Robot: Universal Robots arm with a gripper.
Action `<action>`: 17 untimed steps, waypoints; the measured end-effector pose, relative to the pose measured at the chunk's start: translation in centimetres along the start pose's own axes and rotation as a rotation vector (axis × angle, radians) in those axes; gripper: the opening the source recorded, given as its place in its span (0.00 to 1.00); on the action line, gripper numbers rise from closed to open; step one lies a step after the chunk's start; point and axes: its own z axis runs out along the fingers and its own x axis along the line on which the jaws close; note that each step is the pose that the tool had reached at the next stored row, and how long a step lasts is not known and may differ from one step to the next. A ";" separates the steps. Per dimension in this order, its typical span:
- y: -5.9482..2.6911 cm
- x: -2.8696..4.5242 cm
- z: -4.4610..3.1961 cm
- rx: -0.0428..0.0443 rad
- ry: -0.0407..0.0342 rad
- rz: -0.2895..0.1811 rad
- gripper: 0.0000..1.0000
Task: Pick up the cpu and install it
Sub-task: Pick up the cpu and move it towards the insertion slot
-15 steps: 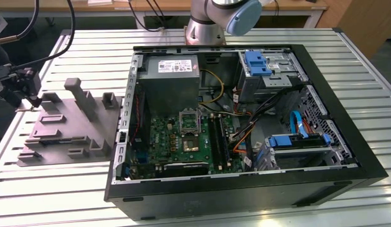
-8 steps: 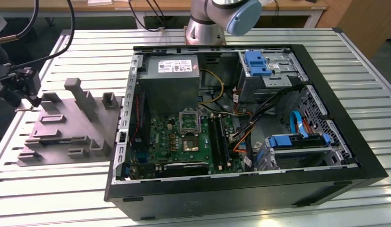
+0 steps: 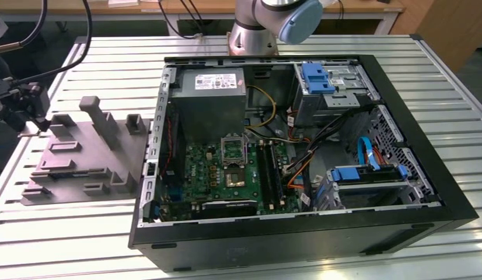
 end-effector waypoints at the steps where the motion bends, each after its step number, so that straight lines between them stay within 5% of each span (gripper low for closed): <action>1: 0.00 0.00 -0.03 -0.0001 -0.0001 0.000 0.47; 17: 0.02 0.00 -0.41 -0.0002 -0.0002 0.000 0.47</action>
